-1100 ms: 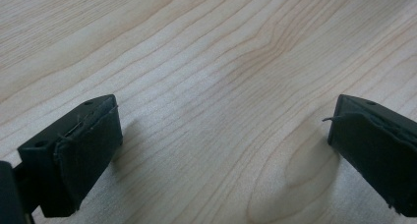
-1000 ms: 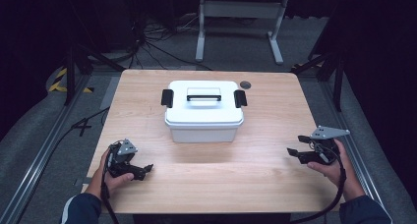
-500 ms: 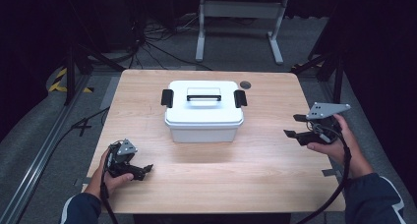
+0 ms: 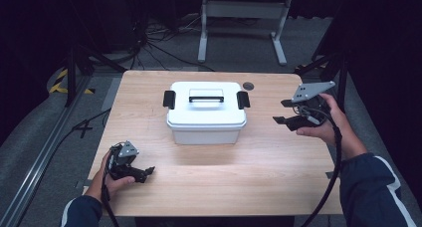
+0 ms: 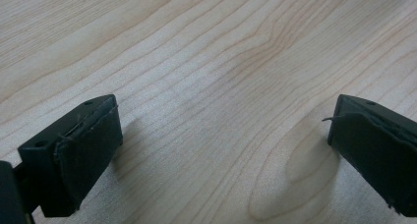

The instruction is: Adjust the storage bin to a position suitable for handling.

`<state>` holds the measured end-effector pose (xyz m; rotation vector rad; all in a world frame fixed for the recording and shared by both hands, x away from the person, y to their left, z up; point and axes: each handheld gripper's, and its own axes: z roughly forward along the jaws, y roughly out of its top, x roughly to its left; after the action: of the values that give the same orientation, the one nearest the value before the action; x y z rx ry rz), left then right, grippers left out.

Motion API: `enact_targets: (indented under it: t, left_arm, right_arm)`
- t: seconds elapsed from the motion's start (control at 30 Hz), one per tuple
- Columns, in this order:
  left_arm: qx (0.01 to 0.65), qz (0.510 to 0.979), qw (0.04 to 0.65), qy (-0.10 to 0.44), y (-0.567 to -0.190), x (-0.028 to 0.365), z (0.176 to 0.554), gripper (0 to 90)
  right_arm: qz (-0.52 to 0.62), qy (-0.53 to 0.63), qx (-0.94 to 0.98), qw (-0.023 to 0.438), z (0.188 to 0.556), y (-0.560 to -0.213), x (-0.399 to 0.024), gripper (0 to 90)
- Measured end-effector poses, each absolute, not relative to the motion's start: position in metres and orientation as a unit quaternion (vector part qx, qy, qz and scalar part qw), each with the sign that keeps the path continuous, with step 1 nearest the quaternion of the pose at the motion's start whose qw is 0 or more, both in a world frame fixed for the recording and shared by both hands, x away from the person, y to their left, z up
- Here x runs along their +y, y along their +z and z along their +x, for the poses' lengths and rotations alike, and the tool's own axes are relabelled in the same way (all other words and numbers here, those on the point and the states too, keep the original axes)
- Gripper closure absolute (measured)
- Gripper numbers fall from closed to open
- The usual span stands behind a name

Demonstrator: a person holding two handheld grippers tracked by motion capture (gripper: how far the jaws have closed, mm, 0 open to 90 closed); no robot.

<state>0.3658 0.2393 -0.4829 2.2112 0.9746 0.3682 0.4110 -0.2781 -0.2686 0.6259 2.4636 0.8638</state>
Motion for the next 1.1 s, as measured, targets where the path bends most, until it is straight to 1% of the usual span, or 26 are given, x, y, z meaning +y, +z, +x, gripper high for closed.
enact_targets:
  t: [0.1, 0.2, 0.3, 0.4, 0.67, 0.87, 1.1]
  left_arm:
    - [0.375, 0.850, 0.342, 0.142, -0.483, 0.239, 0.366, 0.3]
    - [0.374, 0.851, 0.341, 0.142, -0.483, 0.239, 0.366, 0.4]
    - [0.375, 0.850, 0.342, 0.142, -0.483, 0.239, 0.366, 0.3]
    - [0.375, 0.850, 0.343, 0.142, -0.483, 0.239, 0.366, 0.3]
    - [0.375, 0.850, 0.343, 0.142, -0.483, 0.239, 0.366, 0.3]
    - [0.375, 0.850, 0.342, 0.142, -0.483, 0.239, 0.366, 0.4]
    - [0.378, 0.848, 0.344, 0.140, -0.483, 0.239, 0.365, 0.3]
  right_arm:
    - [0.224, 0.315, 0.893, 0.230, 0.415, -0.264, -0.273, 37.1]
    - [0.214, 0.305, 0.898, 0.235, 0.419, -0.260, -0.267, 39.6]
    - [0.207, 0.297, 0.903, 0.232, 0.423, -0.257, -0.258, 39.7]
    - [0.196, 0.284, 0.911, 0.226, 0.428, -0.254, -0.246, 40.0]
    - [0.162, 0.254, 0.926, 0.228, 0.441, -0.245, -0.211, 41.9]
    - [0.140, 0.250, 0.933, 0.218, 0.448, -0.240, -0.190, 43.4]
    - [0.123, 0.242, 0.938, 0.218, 0.454, -0.238, -0.169, 43.8]
